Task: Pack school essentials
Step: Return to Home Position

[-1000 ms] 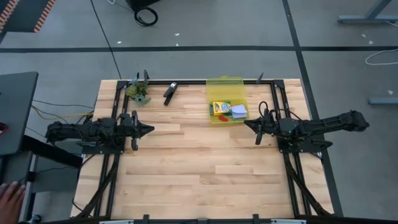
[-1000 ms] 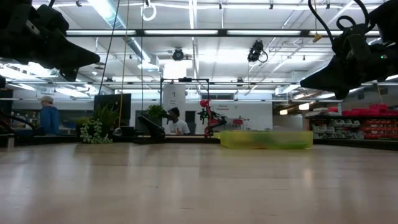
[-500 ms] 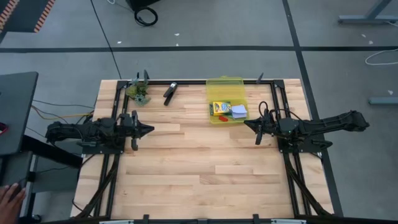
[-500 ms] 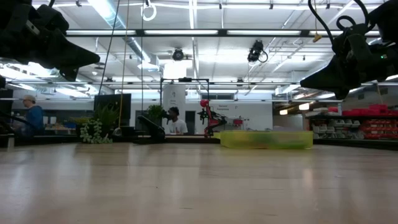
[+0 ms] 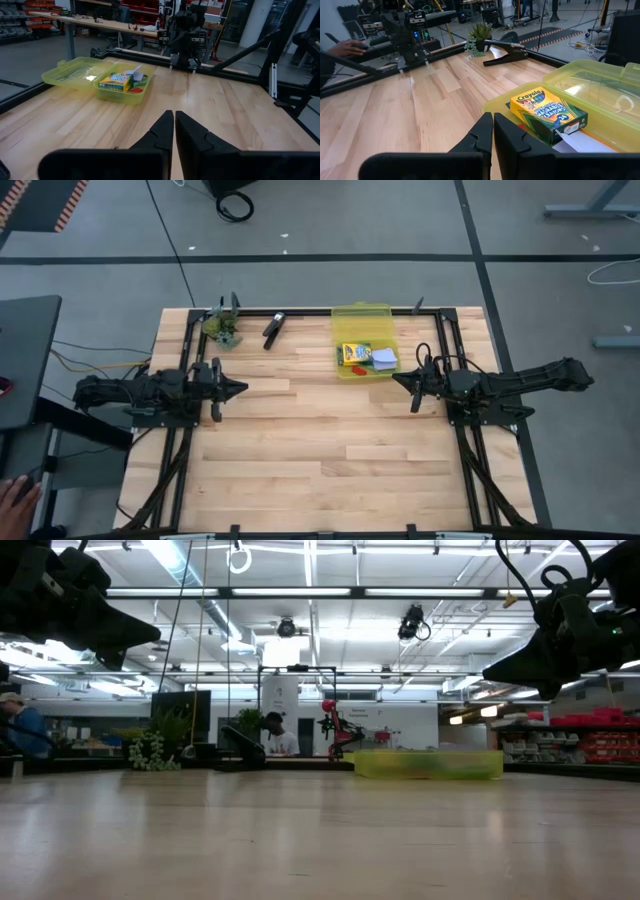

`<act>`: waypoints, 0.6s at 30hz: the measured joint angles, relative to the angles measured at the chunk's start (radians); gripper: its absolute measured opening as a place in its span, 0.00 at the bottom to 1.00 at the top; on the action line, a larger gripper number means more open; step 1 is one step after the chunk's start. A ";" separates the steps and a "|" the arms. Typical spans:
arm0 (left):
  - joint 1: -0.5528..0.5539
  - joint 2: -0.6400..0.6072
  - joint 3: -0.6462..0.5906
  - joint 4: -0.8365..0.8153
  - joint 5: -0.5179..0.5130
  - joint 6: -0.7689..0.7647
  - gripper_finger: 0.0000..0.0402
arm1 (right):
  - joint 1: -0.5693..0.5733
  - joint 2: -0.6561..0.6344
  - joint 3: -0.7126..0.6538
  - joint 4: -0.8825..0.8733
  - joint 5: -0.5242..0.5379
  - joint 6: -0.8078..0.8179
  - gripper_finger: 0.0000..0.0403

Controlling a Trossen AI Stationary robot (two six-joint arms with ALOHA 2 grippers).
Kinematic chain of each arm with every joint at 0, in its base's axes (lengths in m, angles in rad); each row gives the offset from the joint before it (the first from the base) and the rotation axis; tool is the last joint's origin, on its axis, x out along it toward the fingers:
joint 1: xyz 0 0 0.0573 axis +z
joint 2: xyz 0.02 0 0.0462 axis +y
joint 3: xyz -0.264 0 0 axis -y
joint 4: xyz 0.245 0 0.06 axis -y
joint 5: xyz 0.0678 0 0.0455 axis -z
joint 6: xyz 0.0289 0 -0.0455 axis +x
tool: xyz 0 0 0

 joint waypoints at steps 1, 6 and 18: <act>0.000 0.000 0.000 0.000 0.000 0.000 0.06 | 0.000 0.000 0.000 0.000 0.000 0.000 0.05; 0.000 0.000 0.000 0.000 0.000 0.000 0.07 | 0.000 0.000 0.000 0.000 0.000 0.000 0.05; 0.000 0.000 0.000 0.000 0.000 0.000 0.06 | 0.000 0.000 0.000 0.000 0.000 0.000 0.05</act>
